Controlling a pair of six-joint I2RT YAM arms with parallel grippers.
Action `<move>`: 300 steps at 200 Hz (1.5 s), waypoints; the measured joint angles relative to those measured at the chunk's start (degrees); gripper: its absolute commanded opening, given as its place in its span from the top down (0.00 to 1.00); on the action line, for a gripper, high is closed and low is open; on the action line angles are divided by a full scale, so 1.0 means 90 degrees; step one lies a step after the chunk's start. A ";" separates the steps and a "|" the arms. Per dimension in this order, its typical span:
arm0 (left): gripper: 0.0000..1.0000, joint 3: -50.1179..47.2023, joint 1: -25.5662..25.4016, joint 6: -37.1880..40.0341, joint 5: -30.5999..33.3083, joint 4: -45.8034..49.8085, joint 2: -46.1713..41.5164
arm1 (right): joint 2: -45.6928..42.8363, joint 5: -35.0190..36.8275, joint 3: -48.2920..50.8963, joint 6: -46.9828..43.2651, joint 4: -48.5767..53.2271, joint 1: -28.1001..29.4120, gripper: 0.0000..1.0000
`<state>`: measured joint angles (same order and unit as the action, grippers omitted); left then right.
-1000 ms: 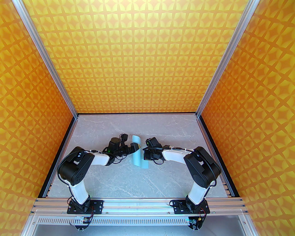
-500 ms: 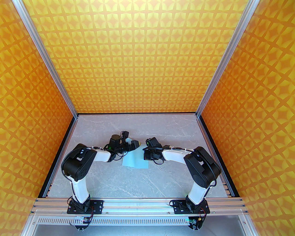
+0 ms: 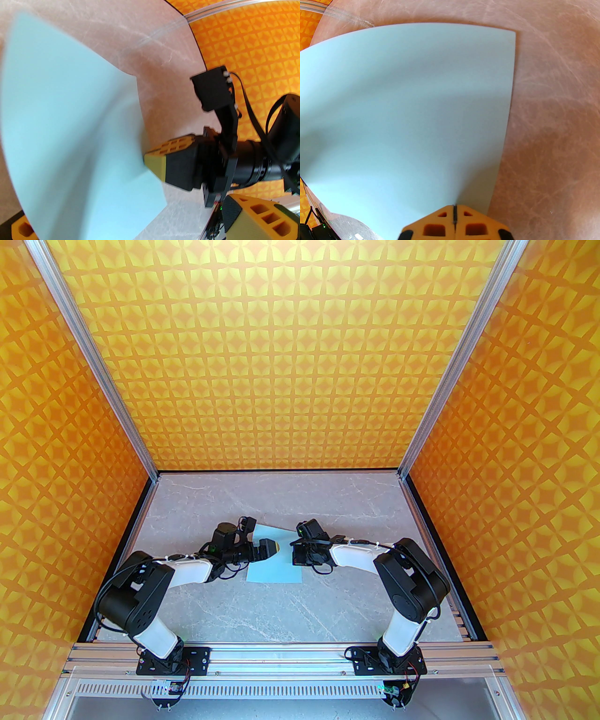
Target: Fold a paper plane with a square sheet of paper (fold left side to right side)
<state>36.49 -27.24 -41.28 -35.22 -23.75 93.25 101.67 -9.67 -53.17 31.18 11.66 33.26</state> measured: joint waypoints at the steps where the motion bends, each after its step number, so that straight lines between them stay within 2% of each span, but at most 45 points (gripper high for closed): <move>1: 0.00 -0.0007 0.0000 0.0010 0.0000 0.0022 -0.0012 | 0.0000 0.0000 0.0000 0.0000 0.0000 0.0000 1.00; 24: 0.00 -0.0148 0.0000 0.0151 0.0000 0.0284 -0.0211 | 0.0000 0.0000 0.0000 0.0000 0.0002 0.0000 1.00; 64: 0.07 -0.0257 0.0000 0.0243 0.0002 0.0580 -0.0588 | -0.0002 0.0000 0.0000 0.0000 0.0005 -0.0002 1.00; 105: 0.04 -0.0245 -0.0041 0.0289 0.0002 0.0673 -0.0979 | -0.0002 0.0002 0.0000 0.0002 0.0007 0.0000 1.00; 192: 0.03 0.0044 -0.0272 0.0255 0.0017 0.0503 -0.0185 | -0.0005 0.0000 0.0000 0.0002 0.0010 0.0000 1.00; 300: 0.00 -0.0019 -0.0087 0.0430 0.0845 0.1362 -0.0546 | -0.0010 0.0002 0.0005 0.0002 0.0012 0.0000 1.00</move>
<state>36.32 -28.03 -37.41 -27.62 -11.49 88.33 101.58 -9.65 -53.12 31.20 11.77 33.26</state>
